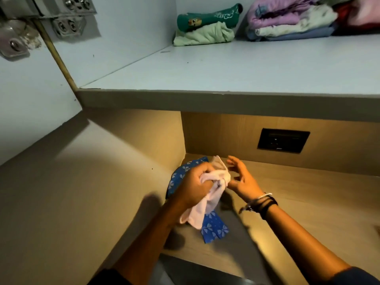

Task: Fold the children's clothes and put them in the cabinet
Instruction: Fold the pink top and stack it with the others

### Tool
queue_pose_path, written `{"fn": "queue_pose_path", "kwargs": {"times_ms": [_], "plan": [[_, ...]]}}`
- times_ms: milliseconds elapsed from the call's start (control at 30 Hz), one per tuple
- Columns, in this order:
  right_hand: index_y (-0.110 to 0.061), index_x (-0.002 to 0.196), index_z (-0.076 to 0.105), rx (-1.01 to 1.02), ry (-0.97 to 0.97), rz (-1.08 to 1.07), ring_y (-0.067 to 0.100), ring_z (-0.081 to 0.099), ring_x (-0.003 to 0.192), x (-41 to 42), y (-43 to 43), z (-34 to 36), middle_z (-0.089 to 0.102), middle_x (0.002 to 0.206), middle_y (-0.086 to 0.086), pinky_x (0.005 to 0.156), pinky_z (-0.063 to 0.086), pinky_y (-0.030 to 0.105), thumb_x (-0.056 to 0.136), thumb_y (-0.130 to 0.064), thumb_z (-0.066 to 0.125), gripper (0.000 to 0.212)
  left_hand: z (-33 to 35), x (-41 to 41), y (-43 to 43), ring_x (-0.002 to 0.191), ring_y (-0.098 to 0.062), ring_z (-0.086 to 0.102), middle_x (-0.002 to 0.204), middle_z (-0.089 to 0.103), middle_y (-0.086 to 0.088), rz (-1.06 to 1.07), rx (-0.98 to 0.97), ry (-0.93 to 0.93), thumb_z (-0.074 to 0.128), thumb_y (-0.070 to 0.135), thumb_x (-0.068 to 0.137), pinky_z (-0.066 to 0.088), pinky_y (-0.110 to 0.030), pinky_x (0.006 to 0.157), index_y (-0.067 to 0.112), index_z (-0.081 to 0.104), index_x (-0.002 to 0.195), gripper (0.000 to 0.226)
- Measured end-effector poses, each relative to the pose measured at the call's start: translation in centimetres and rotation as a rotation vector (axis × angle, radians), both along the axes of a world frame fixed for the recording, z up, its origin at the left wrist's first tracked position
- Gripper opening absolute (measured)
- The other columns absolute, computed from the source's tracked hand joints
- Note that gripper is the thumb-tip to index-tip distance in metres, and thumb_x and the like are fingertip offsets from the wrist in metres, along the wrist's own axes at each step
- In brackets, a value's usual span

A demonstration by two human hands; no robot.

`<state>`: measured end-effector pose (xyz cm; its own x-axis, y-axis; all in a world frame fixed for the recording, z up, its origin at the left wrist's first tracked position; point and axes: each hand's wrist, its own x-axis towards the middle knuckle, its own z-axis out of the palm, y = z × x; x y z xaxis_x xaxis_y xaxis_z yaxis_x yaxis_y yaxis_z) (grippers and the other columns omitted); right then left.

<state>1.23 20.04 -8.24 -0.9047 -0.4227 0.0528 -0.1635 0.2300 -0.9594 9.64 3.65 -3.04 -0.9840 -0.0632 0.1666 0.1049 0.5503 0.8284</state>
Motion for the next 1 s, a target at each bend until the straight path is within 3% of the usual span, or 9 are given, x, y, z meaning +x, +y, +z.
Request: {"fn": "queue_pose_path", "kwargs": {"times_ms": [67,133,267,333,433,533,667,900,1000], "plan": [[-0.035,0.147,0.021,0.099,0.070,0.221,-0.005,0.029,0.132,1.1,3.8,1.0,0.026,0.149,-0.013,0.101,0.026,0.010,0.076,-0.007,0.067,0.088,-0.1,1.2,2.1,0.078,-0.002,0.063,0.081,0.066,0.003,-0.150,-0.056,-0.013,0.065,0.012,0.088,0.054,-0.023,0.074,0.017,0.062,0.087,0.006],[-0.044,0.144,0.019,0.187,0.120,0.365,-0.015,0.020,0.135,2.2,7.0,1.9,0.020,0.153,-0.019,0.103,0.019,0.002,0.073,-0.018,0.065,0.088,-0.6,2.0,3.6,0.081,-0.016,0.065,0.085,0.069,-0.004,-0.212,-0.093,-0.027,0.063,0.015,0.089,0.056,-0.037,0.076,0.012,0.068,0.089,0.005],[-0.030,0.121,0.059,0.439,0.293,0.408,0.004,0.041,0.128,3.8,10.7,3.3,0.052,0.135,-0.011,0.107,0.032,0.024,0.078,-0.036,0.059,0.043,0.3,2.6,7.2,0.079,-0.004,0.062,0.086,0.067,-0.001,-0.244,-0.099,-0.050,0.059,0.011,0.089,0.052,-0.017,0.074,0.007,0.071,0.095,0.014],[-0.032,0.092,0.066,0.398,0.252,0.347,0.007,0.059,0.096,4.6,11.9,4.1,0.067,0.101,-0.009,0.087,0.048,0.030,0.074,-0.046,0.050,0.028,1.3,2.9,8.5,0.079,-0.002,0.060,0.085,0.066,0.000,-0.241,-0.081,-0.061,0.058,0.003,0.089,0.050,-0.015,0.073,0.010,0.071,0.096,0.017],[-0.034,0.077,0.059,0.281,0.304,0.137,0.010,0.057,0.072,4.9,14.2,4.5,0.063,0.077,-0.009,0.069,0.046,0.032,0.074,-0.031,0.042,0.018,2.2,3.0,8.7,0.084,-0.018,0.064,0.091,0.070,-0.003,-0.151,-0.149,-0.014,0.056,0.003,0.088,0.056,-0.037,0.076,0.017,0.070,0.096,0.022],[-0.028,0.085,0.063,0.345,0.493,-0.097,0.020,0.061,0.072,5.1,16.8,5.1,0.067,0.079,-0.005,0.063,0.051,0.040,0.074,-0.015,0.044,0.025,2.6,3.2,8.4,0.083,-0.021,0.064,0.094,0.070,0.001,-0.009,-0.402,0.117,0.054,0.013,0.090,0.053,-0.036,0.066,0.027,0.066,0.101,0.021],[-0.022,0.090,0.070,0.476,0.647,-0.293,0.028,0.065,0.073,5.1,19.8,6.4,0.073,0.083,0.000,0.059,0.053,0.040,0.077,-0.022,0.048,0.025,3.0,3.2,8.3,0.083,-0.020,0.065,0.093,0.070,0.003,0.014,-0.587,0.116,0.056,0.027,0.094,0.045,-0.028,0.061,0.024,0.066,0.104,0.014],[-0.018,0.085,0.072,0.457,0.434,-0.255,0.019,0.064,0.076,2.9,25.3,8.3,0.072,0.081,-0.001,0.069,0.050,0.036,0.088,-0.009,0.056,0.018,5.9,-0.1,6.3,0.075,-0.022,0.066,0.080,0.071,-0.003,-0.087,-0.389,-0.130,0.072,0.022,0.083,0.053,-0.032,0.067,0.021,0.073,0.084,0.002],[-0.006,0.072,0.067,0.480,0.368,-0.320,0.022,0.056,0.071,-0.8,25.4,10.2,0.067,0.074,0.011,0.064,0.045,0.038,0.089,-0.011,0.056,0.021,8.1,-3.8,7.2,0.074,-0.025,0.064,0.082,0.070,-0.008,-0.019,-0.505,-0.096,0.064,0.014,0.086,0.049,-0.028,0.062,0.017,0.070,0.088,0.007]]}}
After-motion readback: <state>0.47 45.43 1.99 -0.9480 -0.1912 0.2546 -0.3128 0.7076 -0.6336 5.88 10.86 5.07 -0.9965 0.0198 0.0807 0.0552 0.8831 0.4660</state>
